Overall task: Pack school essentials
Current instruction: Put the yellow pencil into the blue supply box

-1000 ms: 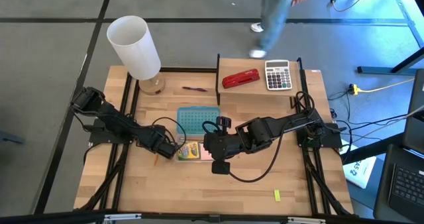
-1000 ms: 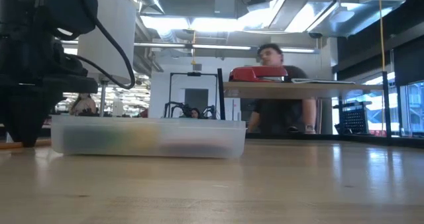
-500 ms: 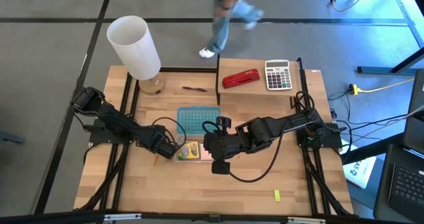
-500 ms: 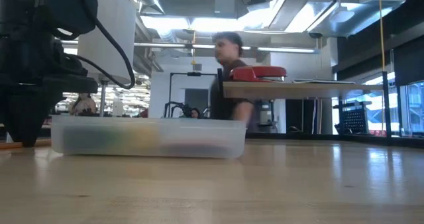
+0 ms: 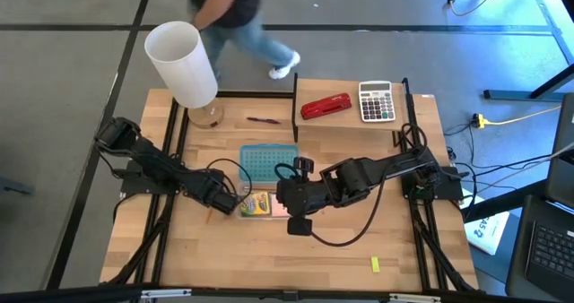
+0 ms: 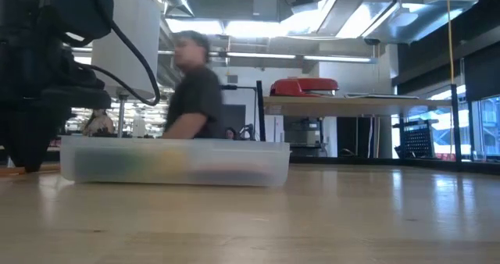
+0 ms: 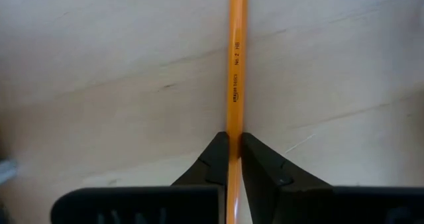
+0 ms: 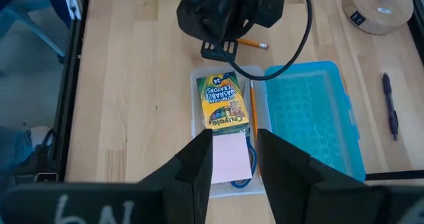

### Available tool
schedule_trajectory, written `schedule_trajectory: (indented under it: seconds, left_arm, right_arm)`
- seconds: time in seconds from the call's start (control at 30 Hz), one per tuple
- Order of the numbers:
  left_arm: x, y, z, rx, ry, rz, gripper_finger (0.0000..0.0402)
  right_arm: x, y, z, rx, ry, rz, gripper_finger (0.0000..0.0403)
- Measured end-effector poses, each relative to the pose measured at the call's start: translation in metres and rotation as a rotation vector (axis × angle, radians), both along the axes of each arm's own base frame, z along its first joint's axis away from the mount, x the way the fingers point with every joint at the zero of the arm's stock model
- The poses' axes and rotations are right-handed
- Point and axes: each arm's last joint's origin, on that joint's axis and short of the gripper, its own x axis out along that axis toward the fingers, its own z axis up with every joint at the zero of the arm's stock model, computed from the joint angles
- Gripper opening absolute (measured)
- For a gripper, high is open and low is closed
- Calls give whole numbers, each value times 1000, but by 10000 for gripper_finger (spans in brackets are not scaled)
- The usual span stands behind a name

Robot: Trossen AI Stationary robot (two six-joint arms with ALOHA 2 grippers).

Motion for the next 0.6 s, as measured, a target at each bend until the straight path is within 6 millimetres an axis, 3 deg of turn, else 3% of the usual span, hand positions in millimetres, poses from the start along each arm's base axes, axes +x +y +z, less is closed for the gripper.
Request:
schedule_trajectory:
  seconds: [0.23, 0.6]
  left_arm:
    - [-3, 1, 4, 2, 7, -51, 20]
    - [-4, 0, 16, -12, -7, -142, 20]
  right_arm:
    - [-8, -3, 11, 15, -25, -5, 120]
    - [-9, -1, 11, 30, -20, -9, 120]
